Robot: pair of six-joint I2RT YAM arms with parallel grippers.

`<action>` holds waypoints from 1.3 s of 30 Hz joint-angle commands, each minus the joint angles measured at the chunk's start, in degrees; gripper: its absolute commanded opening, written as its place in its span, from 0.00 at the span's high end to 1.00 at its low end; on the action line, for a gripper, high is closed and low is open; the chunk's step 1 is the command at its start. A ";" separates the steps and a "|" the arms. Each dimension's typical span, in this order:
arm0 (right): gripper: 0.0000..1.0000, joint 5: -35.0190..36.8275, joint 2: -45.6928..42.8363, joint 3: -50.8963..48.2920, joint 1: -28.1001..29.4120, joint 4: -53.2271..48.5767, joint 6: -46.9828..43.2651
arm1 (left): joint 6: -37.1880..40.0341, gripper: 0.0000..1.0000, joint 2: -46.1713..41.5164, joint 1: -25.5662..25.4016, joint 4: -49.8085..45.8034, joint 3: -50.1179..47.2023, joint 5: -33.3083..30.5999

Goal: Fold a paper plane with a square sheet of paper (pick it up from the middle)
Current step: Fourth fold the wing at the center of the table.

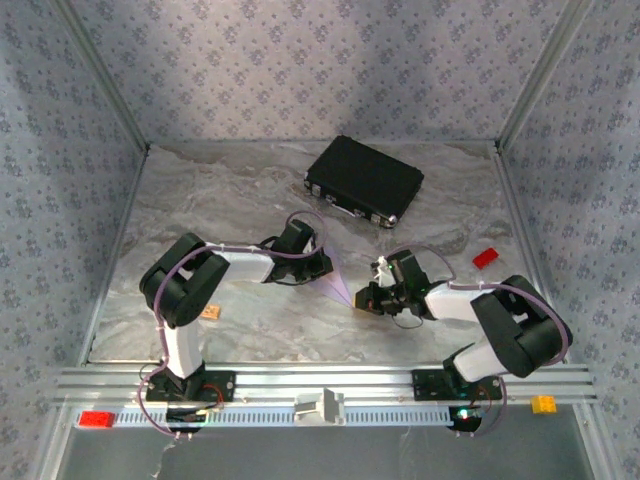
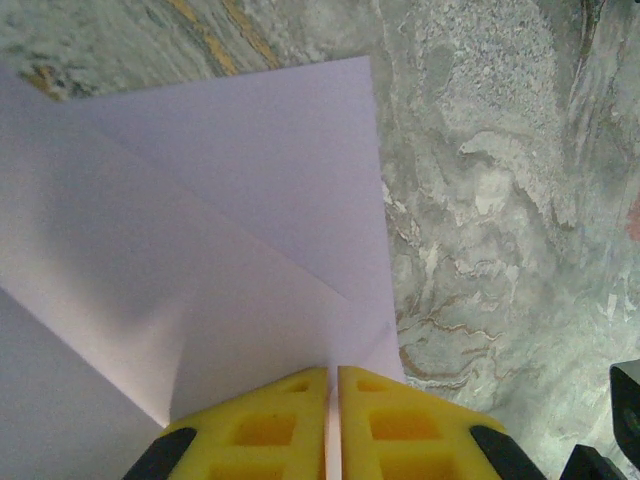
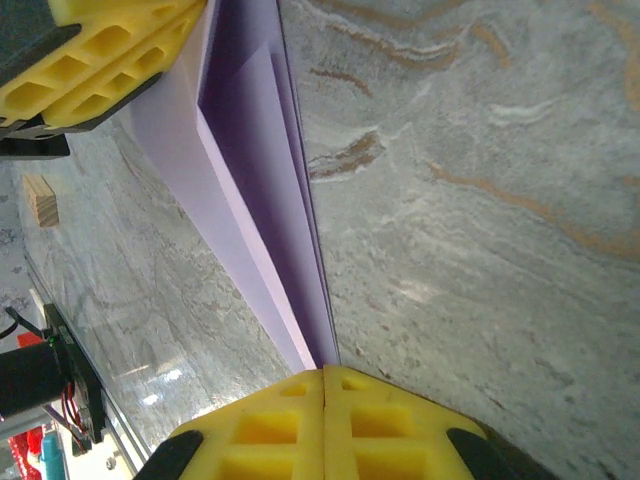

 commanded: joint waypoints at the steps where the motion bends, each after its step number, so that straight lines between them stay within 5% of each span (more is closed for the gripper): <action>1: 0.94 2.43 0.84 -2.09 -0.25 -8.57 -0.43 | 0.71 0.89 1.61 0.44 -1.41 -1.16 -0.81; 17: 0.86 1.43 -7.20 6.26 -0.86 -15.08 -3.83 | 0.98 0.89 1.54 0.39 -1.63 -1.23 -0.74; 24: 0.99 -3.45 0.51 13.80 2.83 -14.65 -7.13 | 0.98 0.89 1.89 0.46 -1.51 -1.03 -0.56; 39: 1.00 1.01 11.04 16.07 5.14 -15.00 -8.28 | 0.98 0.89 1.84 0.33 -1.54 -1.24 -0.46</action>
